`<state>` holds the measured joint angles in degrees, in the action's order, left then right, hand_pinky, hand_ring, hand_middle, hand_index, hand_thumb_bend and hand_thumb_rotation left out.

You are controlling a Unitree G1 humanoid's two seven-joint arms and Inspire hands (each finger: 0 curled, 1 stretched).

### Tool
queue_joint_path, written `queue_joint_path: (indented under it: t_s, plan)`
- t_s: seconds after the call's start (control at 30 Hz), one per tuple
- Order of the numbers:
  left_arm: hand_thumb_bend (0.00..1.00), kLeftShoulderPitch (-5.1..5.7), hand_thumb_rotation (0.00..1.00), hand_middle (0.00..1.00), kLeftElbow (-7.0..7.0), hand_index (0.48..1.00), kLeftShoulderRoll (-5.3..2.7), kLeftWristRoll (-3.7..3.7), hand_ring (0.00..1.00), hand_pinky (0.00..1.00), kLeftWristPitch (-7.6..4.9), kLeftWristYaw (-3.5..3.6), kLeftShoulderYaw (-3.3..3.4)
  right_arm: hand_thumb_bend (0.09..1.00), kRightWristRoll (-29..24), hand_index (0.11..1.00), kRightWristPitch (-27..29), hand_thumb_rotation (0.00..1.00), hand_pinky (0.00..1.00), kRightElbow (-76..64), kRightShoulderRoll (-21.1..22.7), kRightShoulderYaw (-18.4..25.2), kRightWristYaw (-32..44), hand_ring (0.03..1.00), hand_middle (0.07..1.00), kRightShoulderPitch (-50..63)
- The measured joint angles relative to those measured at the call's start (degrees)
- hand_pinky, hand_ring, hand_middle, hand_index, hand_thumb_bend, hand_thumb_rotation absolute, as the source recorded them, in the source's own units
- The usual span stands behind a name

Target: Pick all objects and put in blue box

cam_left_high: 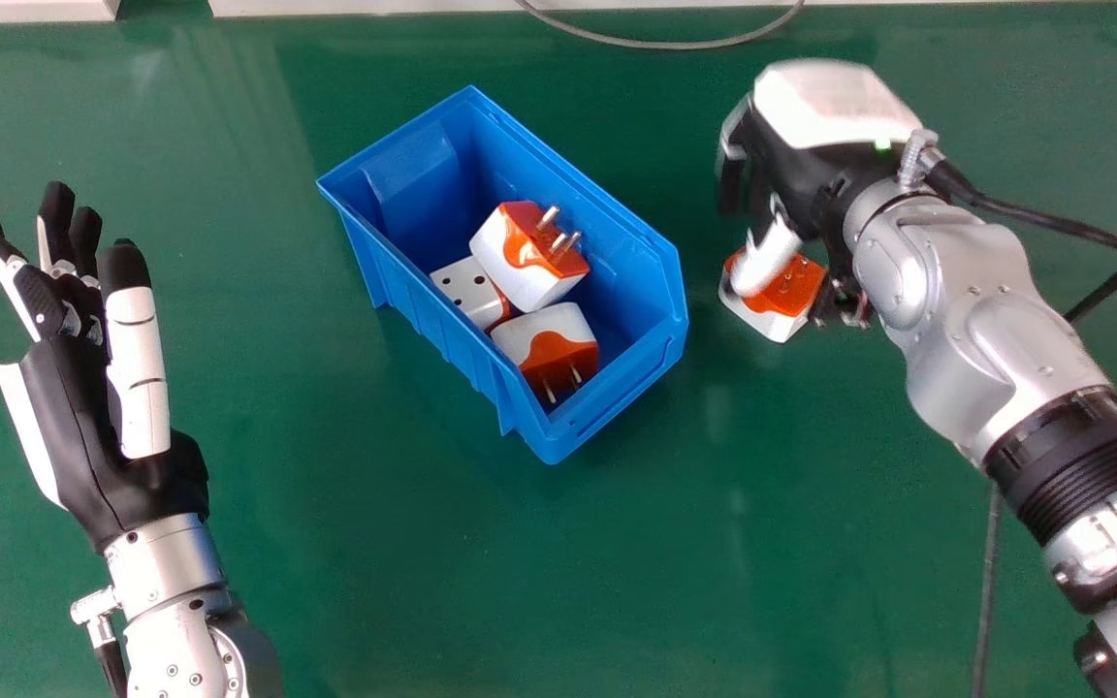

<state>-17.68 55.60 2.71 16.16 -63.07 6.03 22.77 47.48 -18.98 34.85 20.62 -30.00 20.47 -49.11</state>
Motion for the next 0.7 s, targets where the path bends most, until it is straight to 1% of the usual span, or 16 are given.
queue_joint_path:
  t_s: [0.03,0.07,0.1,0.13,0.2,0.3,0.5,0.7]
  plan:
    - [0.71,-0.01,0.72,0.97,0.0,0.959,0.0,-0.07,0.96,0.92,0.0,0.0,-0.06,0.961,0.2,0.863,-0.9,0.22,0.85,-0.3,0.0,-0.2,1.5,0.934,0.953,-0.4]
    - [0.71,-0.01,0.72,0.97,0.0,0.962,0.0,-0.25,0.96,0.92,0.0,0.0,-0.07,0.981,0.3,0.885,-2.0,0.23,0.9,-0.8,0.0,-0.3,2.8,0.967,0.976,-0.5]
    - [0.71,-0.01,0.72,0.97,0.0,0.962,0.0,-0.32,0.96,0.92,-0.01,0.0,-0.07,0.981,0.4,0.885,-3.1,0.23,0.9,-1.2,-0.1,-0.5,4.0,0.967,0.976,-0.5]
    - [0.71,-0.01,0.72,0.97,0.0,0.963,0.0,-0.32,0.96,0.92,-0.01,0.0,-0.05,0.985,0.4,0.89,-3.3,0.23,0.92,-1.2,-0.1,-0.6,4.2,0.973,0.981,-0.5]
    - [0.71,0.02,0.72,0.97,0.0,0.963,0.01,-0.31,0.96,0.92,0.0,-0.01,-0.03,0.985,0.3,0.89,-4.3,0.23,0.92,-1.3,-0.1,-0.9,5.4,0.973,0.981,-0.5]
    - [0.71,0.04,0.73,0.97,-0.01,0.966,0.01,-0.35,0.96,0.92,0.0,-0.01,-0.04,0.999,0.3,0.91,-5.1,0.26,0.99,-1.6,-0.1,-1.2,5.8,0.996,0.997,-0.5]
    - [0.7,0.06,0.73,0.98,-0.01,0.971,0.02,-0.35,0.97,0.94,0.0,0.14,-0.06,1.0,0.3,0.918,-5.3,0.27,1.0,-1.8,-0.2,-1.2,5.9,1.0,1.0,-0.5]
    - [0.7,0.07,0.73,0.97,0.0,0.969,0.02,-0.36,0.97,0.93,0.0,0.08,-0.05,1.0,0.3,0.921,-5.4,0.27,1.0,-2.2,-0.2,-1.2,6.0,1.0,1.0,-0.5]
